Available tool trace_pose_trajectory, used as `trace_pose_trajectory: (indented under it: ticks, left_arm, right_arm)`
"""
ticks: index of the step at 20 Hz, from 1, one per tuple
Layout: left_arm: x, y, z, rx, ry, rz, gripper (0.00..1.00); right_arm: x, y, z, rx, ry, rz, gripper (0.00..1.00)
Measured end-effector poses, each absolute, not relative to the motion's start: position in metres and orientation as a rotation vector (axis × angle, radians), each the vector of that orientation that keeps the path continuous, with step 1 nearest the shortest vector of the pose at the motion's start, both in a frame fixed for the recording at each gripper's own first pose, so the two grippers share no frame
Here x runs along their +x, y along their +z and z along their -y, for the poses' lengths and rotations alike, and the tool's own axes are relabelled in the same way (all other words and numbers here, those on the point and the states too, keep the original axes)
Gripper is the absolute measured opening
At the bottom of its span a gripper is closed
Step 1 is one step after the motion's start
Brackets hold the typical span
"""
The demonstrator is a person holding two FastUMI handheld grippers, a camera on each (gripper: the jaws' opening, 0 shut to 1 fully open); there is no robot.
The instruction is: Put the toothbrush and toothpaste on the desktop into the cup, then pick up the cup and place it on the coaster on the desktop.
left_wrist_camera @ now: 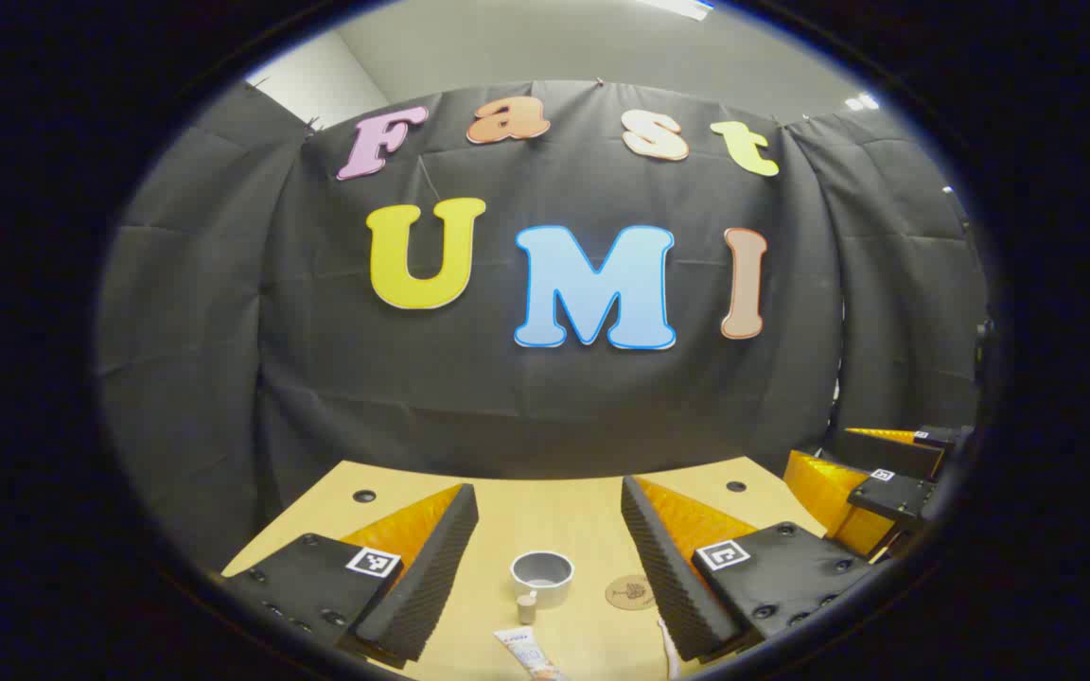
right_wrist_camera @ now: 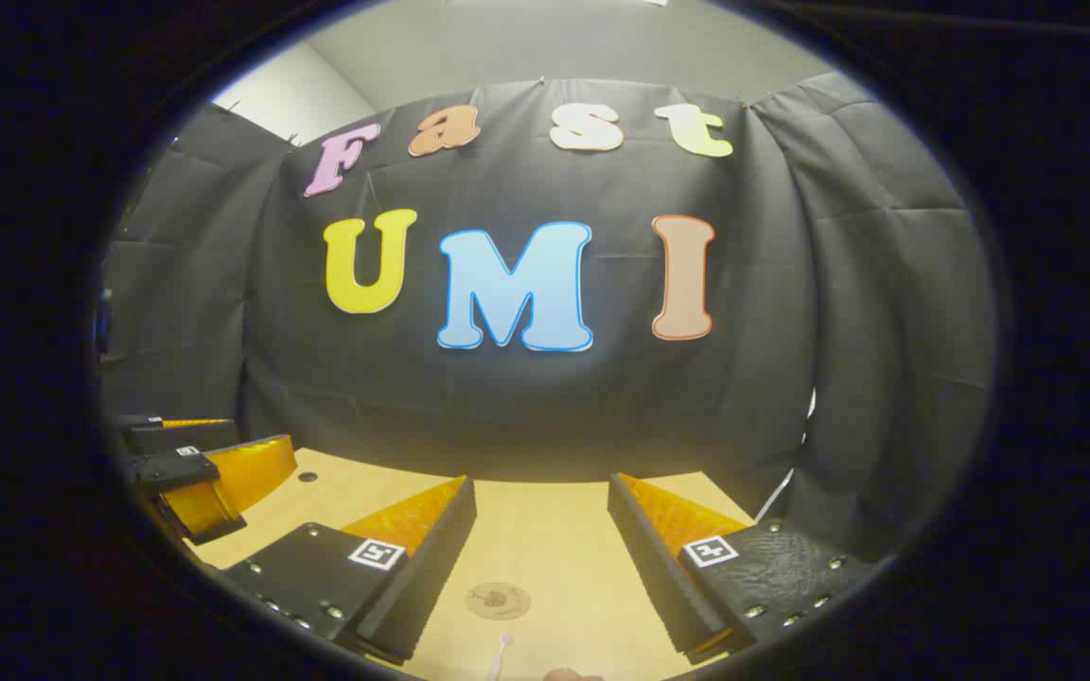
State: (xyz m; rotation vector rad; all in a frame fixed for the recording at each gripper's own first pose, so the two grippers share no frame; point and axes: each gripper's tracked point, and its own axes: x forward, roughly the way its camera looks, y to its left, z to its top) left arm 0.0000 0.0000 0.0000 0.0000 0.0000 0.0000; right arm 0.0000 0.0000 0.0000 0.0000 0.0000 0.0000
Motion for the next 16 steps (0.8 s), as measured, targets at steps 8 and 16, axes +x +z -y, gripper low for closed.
trace_pose_trajectory:
  ticks: [8, 16]
  left_arm:
    - [0.0, -0.032, 0.001, -0.052, -0.001, -0.091, 1.0]
    - [0.012, -0.075, -0.001, -0.066, 0.001, -0.219, 0.95]
  right_arm:
    - [-0.001, -0.02, -0.002, 0.019, 0.018, -0.061, 0.92]
    - [0.008, -0.056, -0.01, 0.039, 0.042, -0.186, 0.93]
